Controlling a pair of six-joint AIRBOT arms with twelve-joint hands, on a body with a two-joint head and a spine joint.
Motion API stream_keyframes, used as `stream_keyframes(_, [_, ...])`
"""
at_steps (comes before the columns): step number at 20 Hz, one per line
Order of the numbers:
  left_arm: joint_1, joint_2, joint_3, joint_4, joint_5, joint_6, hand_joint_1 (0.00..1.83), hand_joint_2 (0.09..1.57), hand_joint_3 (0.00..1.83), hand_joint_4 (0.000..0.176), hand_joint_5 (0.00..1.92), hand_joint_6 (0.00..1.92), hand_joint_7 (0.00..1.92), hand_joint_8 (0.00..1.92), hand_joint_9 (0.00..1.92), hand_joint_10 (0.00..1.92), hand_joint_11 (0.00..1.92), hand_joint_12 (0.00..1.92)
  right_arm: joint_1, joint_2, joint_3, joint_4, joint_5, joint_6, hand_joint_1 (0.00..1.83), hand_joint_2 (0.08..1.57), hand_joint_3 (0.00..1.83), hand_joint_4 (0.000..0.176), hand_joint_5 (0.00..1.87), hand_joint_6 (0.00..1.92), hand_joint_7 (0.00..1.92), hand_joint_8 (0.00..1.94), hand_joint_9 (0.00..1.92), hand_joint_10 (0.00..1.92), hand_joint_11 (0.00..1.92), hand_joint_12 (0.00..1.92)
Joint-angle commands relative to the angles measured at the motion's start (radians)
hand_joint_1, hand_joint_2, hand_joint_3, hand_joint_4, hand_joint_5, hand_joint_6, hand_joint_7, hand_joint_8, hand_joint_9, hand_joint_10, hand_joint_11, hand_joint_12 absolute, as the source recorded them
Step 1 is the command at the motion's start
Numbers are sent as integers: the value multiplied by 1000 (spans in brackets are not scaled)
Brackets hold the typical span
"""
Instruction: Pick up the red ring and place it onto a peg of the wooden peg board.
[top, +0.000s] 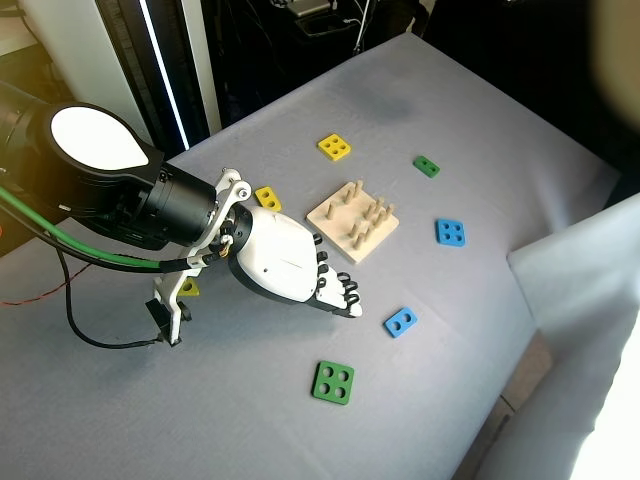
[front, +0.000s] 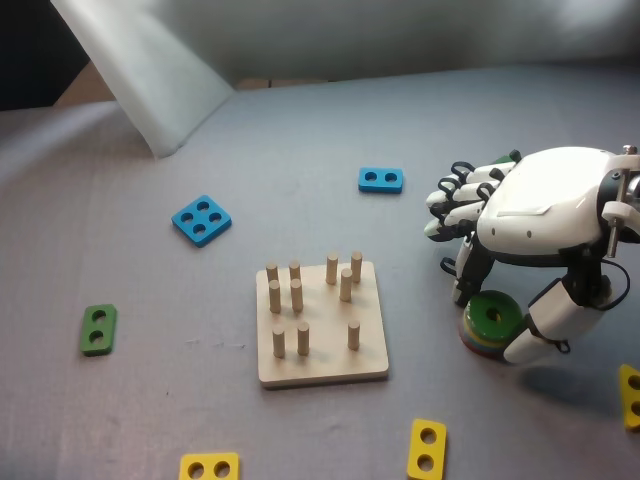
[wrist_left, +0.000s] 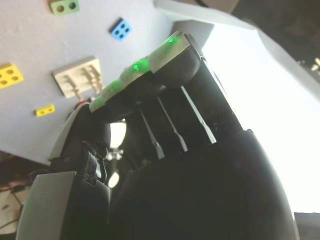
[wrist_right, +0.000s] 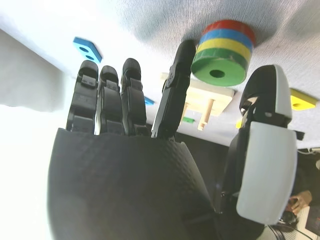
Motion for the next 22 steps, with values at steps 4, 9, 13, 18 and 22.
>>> stream_keyframes(4, [-7,8,5,-46,-3,3,485,1571,75,0,907,1921,1031,1921,1061,1921,1123,1921,-4,-3,3,-3,-7,-11,717,883,0,173,829,4,211,0,0,0,0,0])
stream_keyframes(9, [-7,8,8,-46,-3,3,483,1571,66,0,887,1921,1006,1921,1025,1921,1101,1921,-5,-3,3,-3,-7,-13,719,889,1,168,827,3,209,2,0,0,0,0])
stream_keyframes(13, [-7,8,9,-46,-3,3,450,1571,83,0,893,1921,1010,1921,1034,1921,1105,1921,-5,-3,3,-3,-8,-14,808,941,21,143,926,41,99,0,0,0,0,0])
stream_keyframes(18, [-7,8,10,-46,-3,3,492,1571,57,0,903,1921,1024,1921,1051,1921,1134,1921,-5,-3,3,-3,-8,-14,1056,1057,4,176,1100,798,163,8,66,11,0,0])
stream_keyframes(22, [-7,8,13,-46,-3,3,485,1571,63,0,905,1921,1024,1921,1061,1921,1140,1921,3,-2,3,-3,-7,-14,1052,1062,0,176,1093,810,192,4,72,7,0,0])
